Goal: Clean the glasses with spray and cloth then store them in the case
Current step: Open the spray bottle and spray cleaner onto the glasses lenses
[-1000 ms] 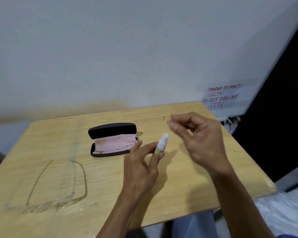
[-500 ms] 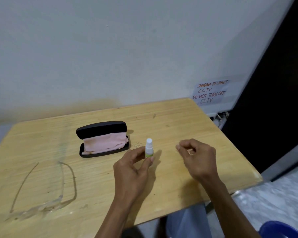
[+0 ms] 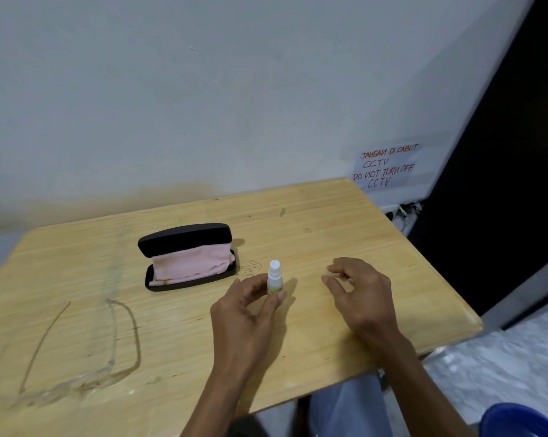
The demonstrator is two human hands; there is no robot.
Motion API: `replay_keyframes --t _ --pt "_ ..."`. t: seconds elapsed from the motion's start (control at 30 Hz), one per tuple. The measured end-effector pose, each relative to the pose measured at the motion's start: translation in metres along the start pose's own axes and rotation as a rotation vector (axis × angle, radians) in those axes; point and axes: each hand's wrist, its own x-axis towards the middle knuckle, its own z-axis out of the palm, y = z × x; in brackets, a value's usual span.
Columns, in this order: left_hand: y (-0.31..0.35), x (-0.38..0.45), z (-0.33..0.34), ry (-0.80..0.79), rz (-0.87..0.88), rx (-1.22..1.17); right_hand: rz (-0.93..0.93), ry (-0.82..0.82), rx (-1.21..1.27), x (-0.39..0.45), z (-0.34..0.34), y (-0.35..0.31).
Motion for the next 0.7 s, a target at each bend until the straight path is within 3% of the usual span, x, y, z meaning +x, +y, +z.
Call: replay_keyframes --t 0.17,0.33,0.57,0.7 --pt "0.003 -0.002 0.001 -0.007 -0.009 0.025 -0.133 0.159 0.056 -0.006 -0.012 -0.032" --pt "0.009 -0.006 0.001 -0.005 0.006 0.044 -0.214 0.042 0.241 -0.021 -0.004 -0.082" --pt "0.008 -0.009 -0.024 -0.073 -0.022 0.192 -0.315 0.076 0.164 -0.031 0.020 -0.086" --pt "0.004 -0.016 -0.073 0.014 0.150 0.310 -0.302 0.117 0.145 -0.035 0.028 -0.083"
